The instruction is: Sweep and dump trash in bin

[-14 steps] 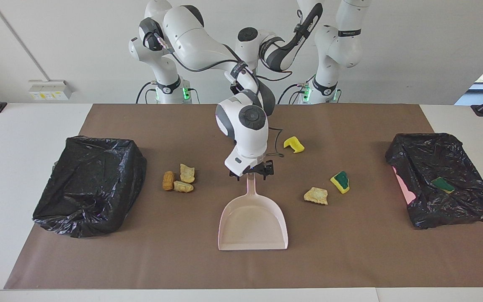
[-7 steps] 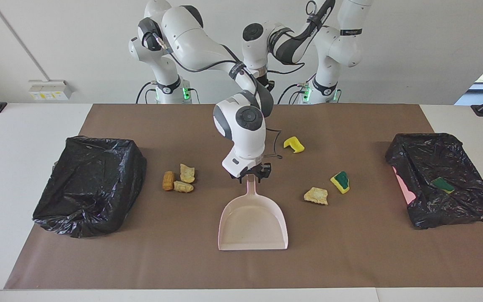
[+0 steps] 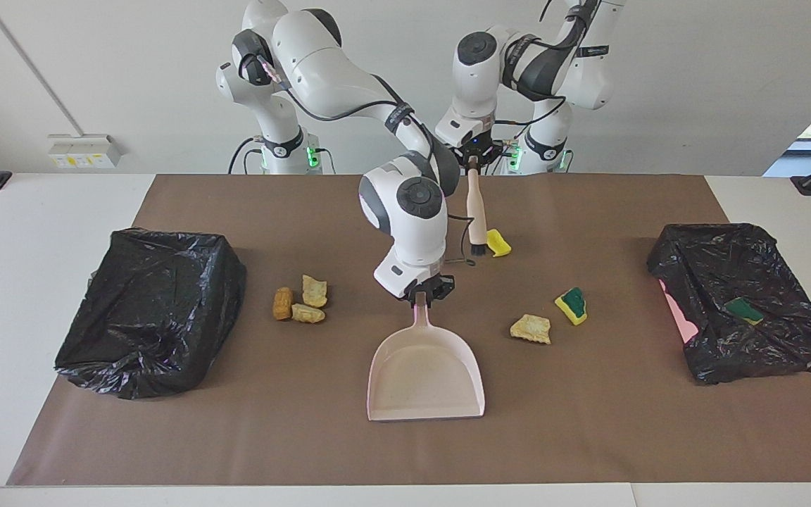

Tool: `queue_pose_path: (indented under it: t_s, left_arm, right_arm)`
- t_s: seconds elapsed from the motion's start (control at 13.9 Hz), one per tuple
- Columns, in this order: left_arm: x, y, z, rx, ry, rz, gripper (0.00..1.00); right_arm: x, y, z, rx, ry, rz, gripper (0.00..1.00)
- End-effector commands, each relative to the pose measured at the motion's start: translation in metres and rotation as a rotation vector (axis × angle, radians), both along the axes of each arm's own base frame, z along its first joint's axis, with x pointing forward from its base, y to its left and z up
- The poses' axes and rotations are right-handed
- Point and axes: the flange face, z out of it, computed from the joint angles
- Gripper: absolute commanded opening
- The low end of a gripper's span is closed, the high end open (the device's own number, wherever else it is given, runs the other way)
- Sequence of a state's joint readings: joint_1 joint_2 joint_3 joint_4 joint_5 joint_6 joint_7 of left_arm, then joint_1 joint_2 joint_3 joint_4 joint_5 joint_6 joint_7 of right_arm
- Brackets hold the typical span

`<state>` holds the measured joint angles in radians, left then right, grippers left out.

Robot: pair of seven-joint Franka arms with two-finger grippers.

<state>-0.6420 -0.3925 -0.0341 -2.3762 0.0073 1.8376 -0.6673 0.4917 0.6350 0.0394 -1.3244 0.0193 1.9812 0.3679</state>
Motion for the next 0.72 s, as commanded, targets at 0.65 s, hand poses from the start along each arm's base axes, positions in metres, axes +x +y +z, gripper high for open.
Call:
queue_pose_path:
  t_s: [0.65]
  left_arm:
    - [0.116, 0.178, -0.063, -0.002, 0.001, 0.169, 0.0]
  right_arm:
    - [-0.085, -0.074, 0.072, -0.15, 0.088, 0.941, 0.0]
